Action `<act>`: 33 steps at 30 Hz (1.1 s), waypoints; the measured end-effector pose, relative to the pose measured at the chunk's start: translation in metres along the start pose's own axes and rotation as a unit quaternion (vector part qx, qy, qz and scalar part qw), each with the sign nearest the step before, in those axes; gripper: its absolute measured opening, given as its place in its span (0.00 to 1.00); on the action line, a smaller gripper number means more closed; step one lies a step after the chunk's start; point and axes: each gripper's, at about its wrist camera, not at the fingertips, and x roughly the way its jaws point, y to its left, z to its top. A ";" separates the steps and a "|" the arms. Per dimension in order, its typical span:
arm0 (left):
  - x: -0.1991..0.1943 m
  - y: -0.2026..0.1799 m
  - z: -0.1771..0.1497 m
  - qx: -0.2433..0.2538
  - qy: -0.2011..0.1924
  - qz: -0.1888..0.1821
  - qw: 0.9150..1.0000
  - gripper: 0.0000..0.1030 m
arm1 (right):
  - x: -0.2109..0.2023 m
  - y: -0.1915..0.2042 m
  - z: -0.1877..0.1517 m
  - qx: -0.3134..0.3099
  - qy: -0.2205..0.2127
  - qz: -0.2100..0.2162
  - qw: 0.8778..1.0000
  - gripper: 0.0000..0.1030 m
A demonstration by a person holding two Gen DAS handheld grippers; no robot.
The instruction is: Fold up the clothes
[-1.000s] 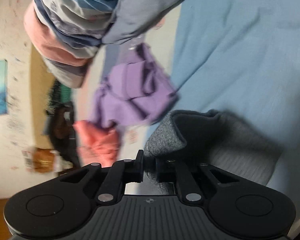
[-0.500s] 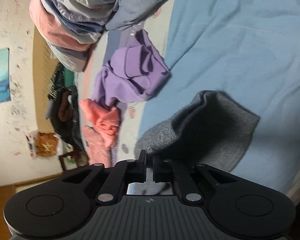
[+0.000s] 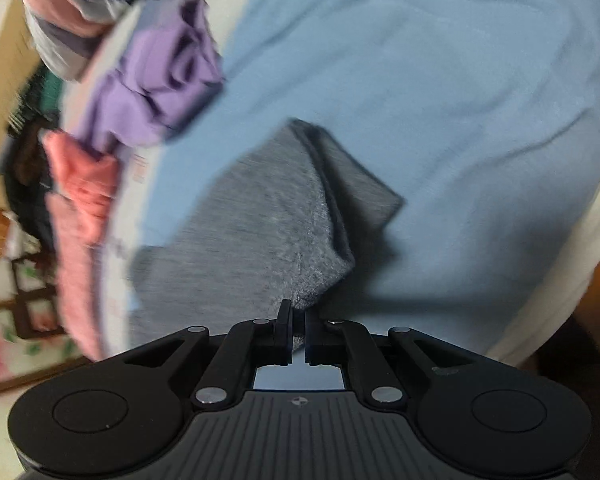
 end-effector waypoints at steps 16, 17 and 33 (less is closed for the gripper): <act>-0.003 -0.019 0.017 0.005 0.034 -0.079 0.996 0.48 | -0.025 0.031 0.027 -0.191 -0.106 -0.105 0.970 0.49; -0.001 -0.019 0.015 0.008 0.038 -0.079 0.996 0.48 | -0.016 0.036 0.027 -0.204 -0.100 -0.106 0.968 0.48; 0.007 0.013 0.005 -0.092 0.037 -0.133 0.986 0.71 | 0.007 0.073 0.037 -0.324 -0.079 -0.180 0.925 0.04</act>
